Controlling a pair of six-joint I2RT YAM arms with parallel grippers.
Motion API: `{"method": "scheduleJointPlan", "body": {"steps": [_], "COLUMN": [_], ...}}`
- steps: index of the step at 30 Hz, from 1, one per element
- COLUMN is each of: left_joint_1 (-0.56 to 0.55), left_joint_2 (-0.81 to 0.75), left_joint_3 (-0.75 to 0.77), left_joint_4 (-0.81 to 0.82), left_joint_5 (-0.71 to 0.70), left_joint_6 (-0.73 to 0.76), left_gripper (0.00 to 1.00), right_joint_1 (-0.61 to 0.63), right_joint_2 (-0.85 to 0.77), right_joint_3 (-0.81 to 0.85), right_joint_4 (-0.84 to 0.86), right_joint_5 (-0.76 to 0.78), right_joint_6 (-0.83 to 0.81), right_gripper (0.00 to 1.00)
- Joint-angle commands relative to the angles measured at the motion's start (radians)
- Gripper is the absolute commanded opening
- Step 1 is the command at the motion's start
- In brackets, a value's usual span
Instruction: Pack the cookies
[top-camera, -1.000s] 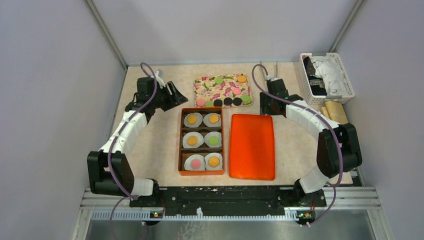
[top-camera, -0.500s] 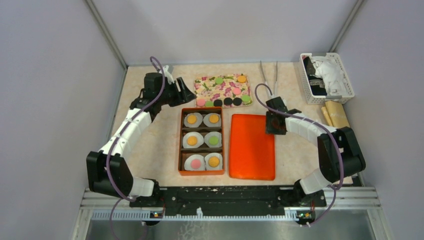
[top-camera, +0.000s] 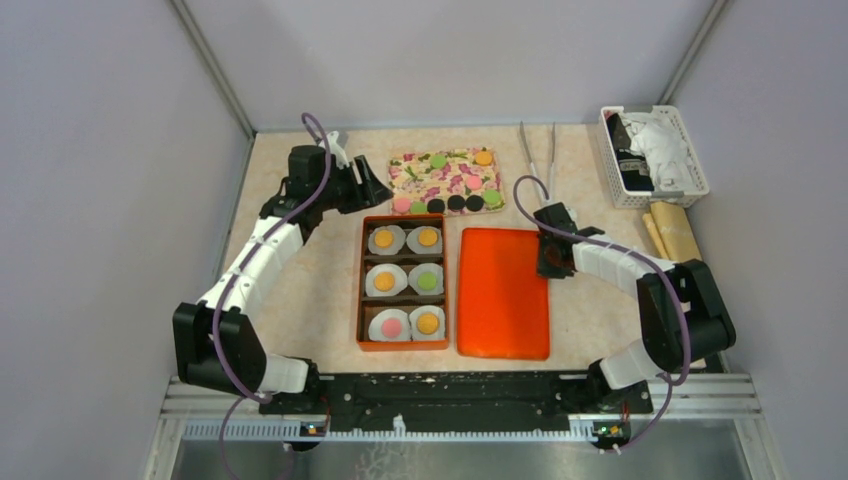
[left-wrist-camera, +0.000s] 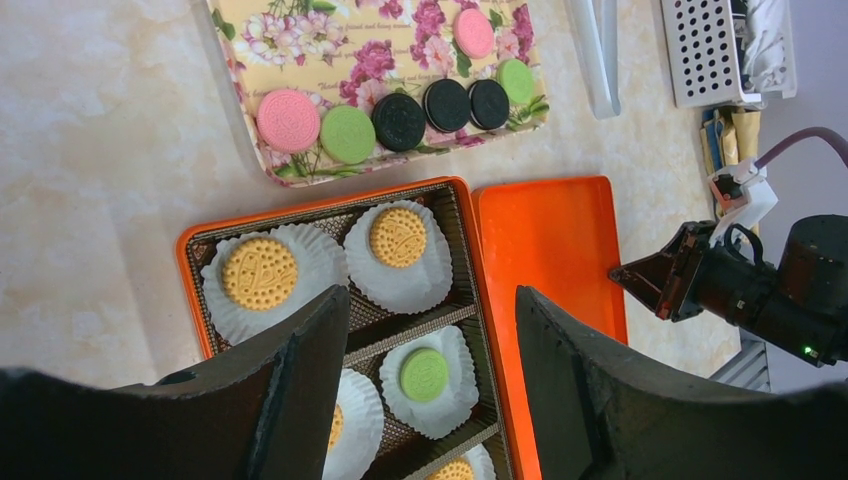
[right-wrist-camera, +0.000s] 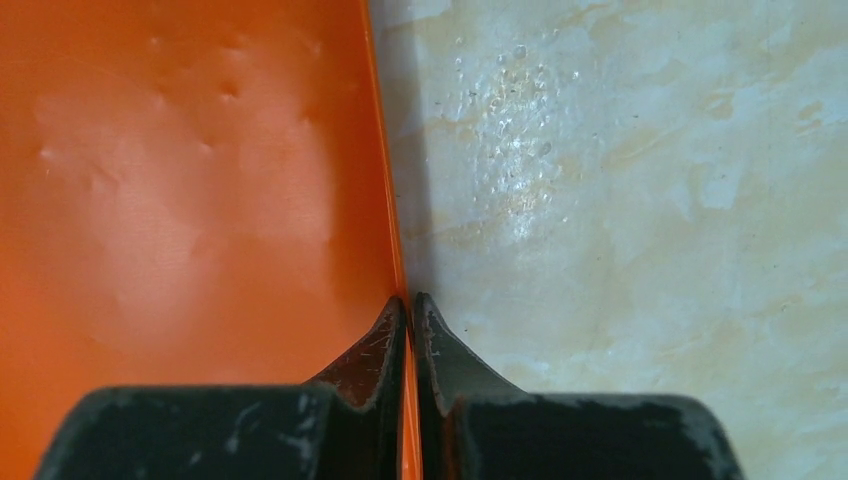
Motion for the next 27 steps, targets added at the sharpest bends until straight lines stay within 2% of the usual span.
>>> {"method": "scheduleJointPlan", "body": {"steps": [1,7,15,22,27], "left_joint_1": [-0.002,-0.01,-0.042,-0.056,-0.1], "left_joint_2": [-0.024,-0.003,0.084,0.13,0.131], "left_joint_3": [0.034,0.052,0.159,0.192,0.141], "left_joint_4": [0.021,0.035,0.032,0.051,0.099], "left_joint_5": [0.035,0.11,0.234,0.277,0.302], "left_joint_6": [0.029,0.046,0.058,0.052,0.039], "left_gripper": [0.69,0.7,0.71,0.72,0.73], "right_joint_1": [-0.004,-0.004,-0.002,-0.003,-0.003], "right_joint_2": [0.008,-0.085,-0.261,-0.289,-0.281], "right_joint_3": [0.007,0.047,0.193,0.294,0.351], "right_joint_4": [0.009,-0.041,-0.156,-0.179,-0.176], "right_joint_5": [0.044,0.053,0.011,-0.054,-0.049], "right_joint_6": [0.005,-0.051,-0.145,-0.184,-0.19], "right_gripper": [0.0,0.0,0.0,0.0,0.0]}}
